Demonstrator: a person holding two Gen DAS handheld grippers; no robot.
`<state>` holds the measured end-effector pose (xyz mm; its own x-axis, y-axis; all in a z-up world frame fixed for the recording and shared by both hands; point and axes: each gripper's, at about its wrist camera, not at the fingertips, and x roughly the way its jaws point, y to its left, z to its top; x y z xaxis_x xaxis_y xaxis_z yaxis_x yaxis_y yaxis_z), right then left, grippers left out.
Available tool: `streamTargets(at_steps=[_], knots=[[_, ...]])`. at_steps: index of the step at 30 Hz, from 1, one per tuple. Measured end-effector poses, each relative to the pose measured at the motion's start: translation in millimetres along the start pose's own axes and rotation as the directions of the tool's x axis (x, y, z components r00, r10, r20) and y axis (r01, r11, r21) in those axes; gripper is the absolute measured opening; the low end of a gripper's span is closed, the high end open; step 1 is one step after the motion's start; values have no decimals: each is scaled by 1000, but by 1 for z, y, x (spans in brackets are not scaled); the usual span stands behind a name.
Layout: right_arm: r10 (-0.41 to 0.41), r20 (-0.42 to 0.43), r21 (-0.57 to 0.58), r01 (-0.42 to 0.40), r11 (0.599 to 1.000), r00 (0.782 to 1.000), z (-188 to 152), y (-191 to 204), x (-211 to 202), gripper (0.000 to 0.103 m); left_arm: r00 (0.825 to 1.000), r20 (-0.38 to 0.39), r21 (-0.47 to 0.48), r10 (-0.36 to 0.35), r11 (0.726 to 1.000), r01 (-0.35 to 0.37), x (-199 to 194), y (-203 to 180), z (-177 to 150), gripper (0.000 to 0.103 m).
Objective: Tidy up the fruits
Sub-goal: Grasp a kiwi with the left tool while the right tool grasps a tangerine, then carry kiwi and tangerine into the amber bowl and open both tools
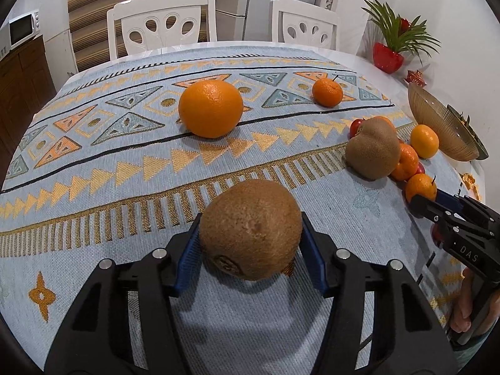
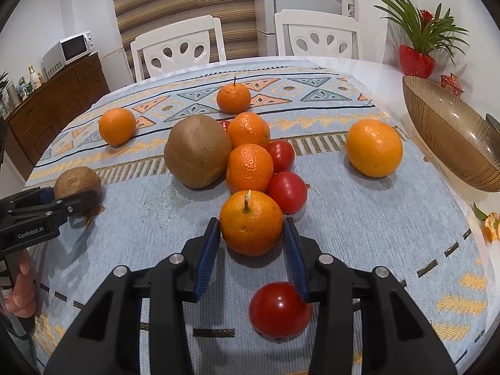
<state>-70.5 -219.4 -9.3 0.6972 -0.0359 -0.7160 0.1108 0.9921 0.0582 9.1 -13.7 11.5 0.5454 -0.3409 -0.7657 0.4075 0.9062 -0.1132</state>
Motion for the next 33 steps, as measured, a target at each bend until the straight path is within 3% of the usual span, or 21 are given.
streamTargets(at_steps=[8, 12, 16, 21, 25, 28, 33], knots=[[9, 2, -1, -9, 1000, 1000, 1, -1, 0, 40, 1000, 3, -2, 3, 1000, -3, 0, 0, 0, 58], [47, 29, -8, -47, 999, 998, -1, -1, -7, 40, 999, 14, -10, 47, 999, -47, -5, -2, 1, 57], [106, 62, 5, -107, 994, 992, -2, -7, -18, 39, 1000, 29, -61, -3, 998, 5, -20, -4, 5, 57], [123, 130, 8, -125, 992, 984, 5, -22, -48, 39, 997, 82, 13, 12, 1000, -13, -45, -40, 22, 57], [44, 218, 26, -51, 998, 975, 25, -54, -83, 39, 990, 139, 102, -24, 995, 10, -64, -86, 52, 57], [-22, 243, 85, 1, 996, 970, 41, -92, -96, 39, 982, 164, 164, -91, 984, 64, -72, -128, 77, 57], [-177, 206, 249, 123, 961, 963, 63, -174, -102, 39, 962, 139, 255, -233, 948, 192, -64, -207, 122, 57]])
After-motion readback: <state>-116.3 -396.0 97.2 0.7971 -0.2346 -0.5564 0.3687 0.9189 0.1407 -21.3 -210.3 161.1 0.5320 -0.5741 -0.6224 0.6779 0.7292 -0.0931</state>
